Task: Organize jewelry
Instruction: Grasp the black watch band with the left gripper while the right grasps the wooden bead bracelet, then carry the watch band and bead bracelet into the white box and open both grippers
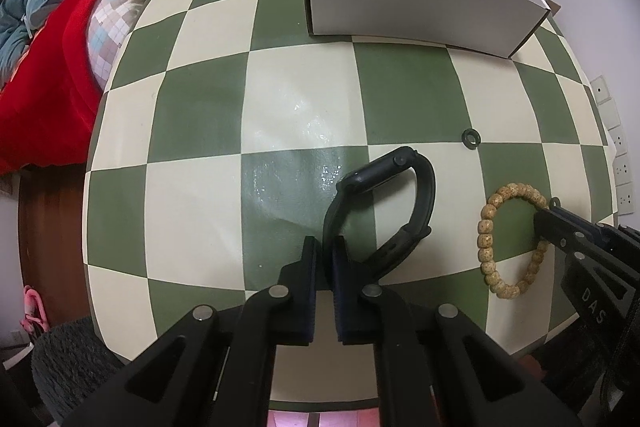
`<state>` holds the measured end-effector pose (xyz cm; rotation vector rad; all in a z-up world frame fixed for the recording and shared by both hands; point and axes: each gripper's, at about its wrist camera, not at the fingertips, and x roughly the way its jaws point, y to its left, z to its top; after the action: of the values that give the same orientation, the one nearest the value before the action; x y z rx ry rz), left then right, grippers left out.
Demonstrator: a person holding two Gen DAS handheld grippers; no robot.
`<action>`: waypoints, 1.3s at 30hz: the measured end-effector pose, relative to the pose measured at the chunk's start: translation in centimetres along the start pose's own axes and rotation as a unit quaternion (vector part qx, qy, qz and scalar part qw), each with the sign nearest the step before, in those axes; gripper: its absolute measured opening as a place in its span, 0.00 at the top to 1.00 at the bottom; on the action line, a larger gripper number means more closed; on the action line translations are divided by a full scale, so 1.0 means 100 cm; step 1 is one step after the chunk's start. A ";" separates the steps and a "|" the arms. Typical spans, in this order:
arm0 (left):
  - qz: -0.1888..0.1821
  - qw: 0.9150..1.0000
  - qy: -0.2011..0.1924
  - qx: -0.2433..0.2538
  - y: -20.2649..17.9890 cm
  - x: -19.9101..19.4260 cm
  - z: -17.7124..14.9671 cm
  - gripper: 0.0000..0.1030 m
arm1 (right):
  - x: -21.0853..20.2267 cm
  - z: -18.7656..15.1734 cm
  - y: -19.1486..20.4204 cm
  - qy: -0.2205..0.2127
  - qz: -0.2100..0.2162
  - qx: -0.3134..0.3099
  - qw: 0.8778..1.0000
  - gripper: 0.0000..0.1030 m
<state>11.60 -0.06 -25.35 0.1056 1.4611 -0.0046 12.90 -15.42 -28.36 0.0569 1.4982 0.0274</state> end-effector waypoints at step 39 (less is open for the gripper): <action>-0.075 0.989 -0.128 -0.013 0.014 -0.116 0.182 0.99 | -0.153 0.156 -0.020 -0.164 0.103 0.026 0.981 0.91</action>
<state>28.47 -0.76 -11.80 -0.0262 1.2087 -0.1177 27.32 -18.61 -12.12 0.2487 1.1577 0.1394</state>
